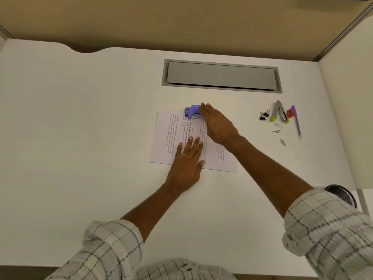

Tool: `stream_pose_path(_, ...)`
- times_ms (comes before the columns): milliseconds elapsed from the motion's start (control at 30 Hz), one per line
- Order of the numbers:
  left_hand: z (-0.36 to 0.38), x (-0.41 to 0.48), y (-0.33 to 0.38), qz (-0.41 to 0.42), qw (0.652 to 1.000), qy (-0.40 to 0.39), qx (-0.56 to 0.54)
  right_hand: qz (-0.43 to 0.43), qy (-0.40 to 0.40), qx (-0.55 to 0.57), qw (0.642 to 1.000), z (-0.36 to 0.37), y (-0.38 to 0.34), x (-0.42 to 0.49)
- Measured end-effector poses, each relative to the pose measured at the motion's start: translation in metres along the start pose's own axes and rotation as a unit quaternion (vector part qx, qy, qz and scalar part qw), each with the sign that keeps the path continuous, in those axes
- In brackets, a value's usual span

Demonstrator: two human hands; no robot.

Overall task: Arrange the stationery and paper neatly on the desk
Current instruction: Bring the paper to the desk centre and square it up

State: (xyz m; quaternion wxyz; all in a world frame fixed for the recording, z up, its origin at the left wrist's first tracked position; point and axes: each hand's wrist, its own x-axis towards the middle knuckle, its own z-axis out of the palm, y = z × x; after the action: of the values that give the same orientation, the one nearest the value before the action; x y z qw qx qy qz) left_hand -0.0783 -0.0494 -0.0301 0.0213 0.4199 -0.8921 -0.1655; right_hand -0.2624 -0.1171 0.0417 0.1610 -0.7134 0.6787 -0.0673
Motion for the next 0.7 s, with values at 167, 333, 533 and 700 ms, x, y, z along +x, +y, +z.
stream_pose_path(167, 0.002, 0.007, 0.001, 0.03, 0.997, 0.017, 0.068, 0.003, -0.055, -0.044, 0.998, 0.001, -0.002, 0.017)
stream_pose_path(333, 0.009, 0.01, -0.003, 0.003, 0.999, 0.014, 0.042, -0.004, -0.053, -0.049, 0.997, 0.003, -0.002, 0.013)
stream_pose_path(533, 0.012, 0.008, -0.004, 0.007, 0.999, 0.025, 0.036, 0.003, -0.079, -0.05, 0.996, -0.002, -0.004, 0.019)
stream_pose_path(700, 0.011, 0.009, -0.004, 0.012, 0.999, 0.024, 0.026, 0.013, -0.076, -0.08, 0.994, -0.013, -0.011, 0.027)
